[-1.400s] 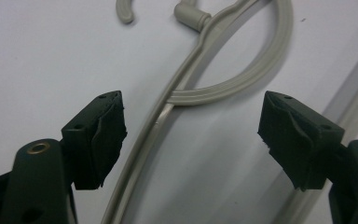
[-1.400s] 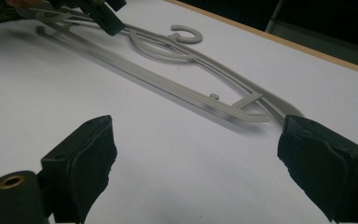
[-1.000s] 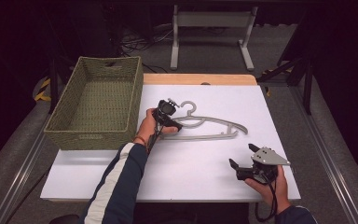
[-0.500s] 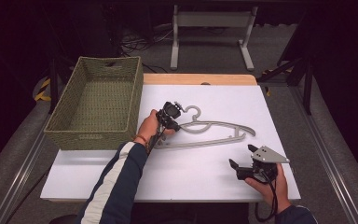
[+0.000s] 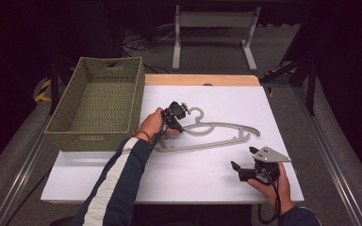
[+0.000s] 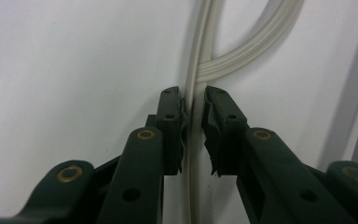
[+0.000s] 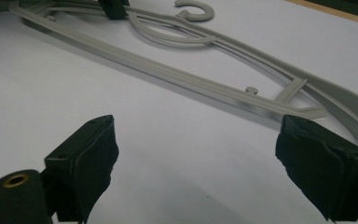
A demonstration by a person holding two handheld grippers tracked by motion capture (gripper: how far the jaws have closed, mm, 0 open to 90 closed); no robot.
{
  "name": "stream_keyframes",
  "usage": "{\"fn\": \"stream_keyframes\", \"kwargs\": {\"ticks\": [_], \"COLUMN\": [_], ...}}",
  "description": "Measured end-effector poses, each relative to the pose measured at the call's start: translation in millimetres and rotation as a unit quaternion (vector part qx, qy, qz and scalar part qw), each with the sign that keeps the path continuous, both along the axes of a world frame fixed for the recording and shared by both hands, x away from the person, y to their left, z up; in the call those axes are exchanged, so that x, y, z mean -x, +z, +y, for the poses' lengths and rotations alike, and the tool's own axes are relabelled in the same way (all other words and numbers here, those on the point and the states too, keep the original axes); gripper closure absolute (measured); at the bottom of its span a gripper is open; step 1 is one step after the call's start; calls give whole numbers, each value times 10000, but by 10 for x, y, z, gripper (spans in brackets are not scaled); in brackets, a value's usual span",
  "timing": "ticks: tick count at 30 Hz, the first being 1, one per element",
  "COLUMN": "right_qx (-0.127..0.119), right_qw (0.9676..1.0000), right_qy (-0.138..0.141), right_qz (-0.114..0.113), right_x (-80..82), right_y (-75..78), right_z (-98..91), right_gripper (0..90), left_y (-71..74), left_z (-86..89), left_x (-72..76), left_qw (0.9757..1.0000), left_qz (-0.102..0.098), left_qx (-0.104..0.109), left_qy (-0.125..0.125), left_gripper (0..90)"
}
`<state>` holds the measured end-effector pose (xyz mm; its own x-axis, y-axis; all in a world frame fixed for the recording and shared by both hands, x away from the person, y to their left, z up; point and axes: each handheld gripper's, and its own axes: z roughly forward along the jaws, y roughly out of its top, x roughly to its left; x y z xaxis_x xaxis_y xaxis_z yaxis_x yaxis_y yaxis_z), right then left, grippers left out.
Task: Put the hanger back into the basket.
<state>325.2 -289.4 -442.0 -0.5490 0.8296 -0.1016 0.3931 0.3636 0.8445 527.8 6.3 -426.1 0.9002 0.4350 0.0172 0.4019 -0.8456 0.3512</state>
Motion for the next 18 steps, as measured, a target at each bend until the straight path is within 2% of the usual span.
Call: {"fn": "stream_keyframes", "kwargs": {"ticks": [1, 5, 11, 16, 18], "right_qx": [0, 39, 23, -10, -22], "right_qw": [10000, 10000, 10000, 10000, 10000], "right_qy": [0, 19, 7, -4, -9], "right_qz": [0, 28, 36, 37, 37], "right_x": [0, -1, -4, -4, -2], "right_y": [0, -9, -11, -8, -7], "right_z": [0, 18, 8, -4, -5], "right_gripper": [125, 126, 128, 128, 128], "left_y": [0, 12, 15, -13, -9], "left_z": [0, -59, -125, -113, -110], "left_x": [0, 40, 127, 216, 252], "left_qw": [10000, 9995, 9967, 9947, 9922], "left_qz": [0, -178, -546, -907, -1192], "left_qx": [0, -236, -538, -426, -341], "left_qy": [0, -93, -279, -248, -126], "left_gripper": [785, 806, 819, 820, 820]}}
